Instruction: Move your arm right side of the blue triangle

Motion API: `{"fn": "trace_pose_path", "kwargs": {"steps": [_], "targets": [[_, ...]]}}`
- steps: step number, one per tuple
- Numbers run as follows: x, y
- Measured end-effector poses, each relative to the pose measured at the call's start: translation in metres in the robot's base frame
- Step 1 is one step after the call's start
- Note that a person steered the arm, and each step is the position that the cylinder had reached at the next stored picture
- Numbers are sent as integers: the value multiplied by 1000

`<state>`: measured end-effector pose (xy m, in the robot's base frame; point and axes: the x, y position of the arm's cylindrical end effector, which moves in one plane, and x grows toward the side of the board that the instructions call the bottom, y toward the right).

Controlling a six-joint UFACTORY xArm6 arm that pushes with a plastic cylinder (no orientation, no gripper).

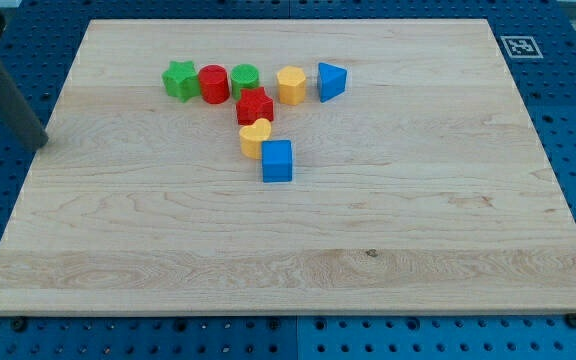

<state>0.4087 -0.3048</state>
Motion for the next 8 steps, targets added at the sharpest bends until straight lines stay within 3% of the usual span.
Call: {"fn": "trace_pose_path", "kwargs": {"steps": [2, 3, 4, 6, 7, 8], "targets": [[-106, 37], [-160, 104], [-182, 195], [-159, 382], [-112, 427], [-62, 436]]}}
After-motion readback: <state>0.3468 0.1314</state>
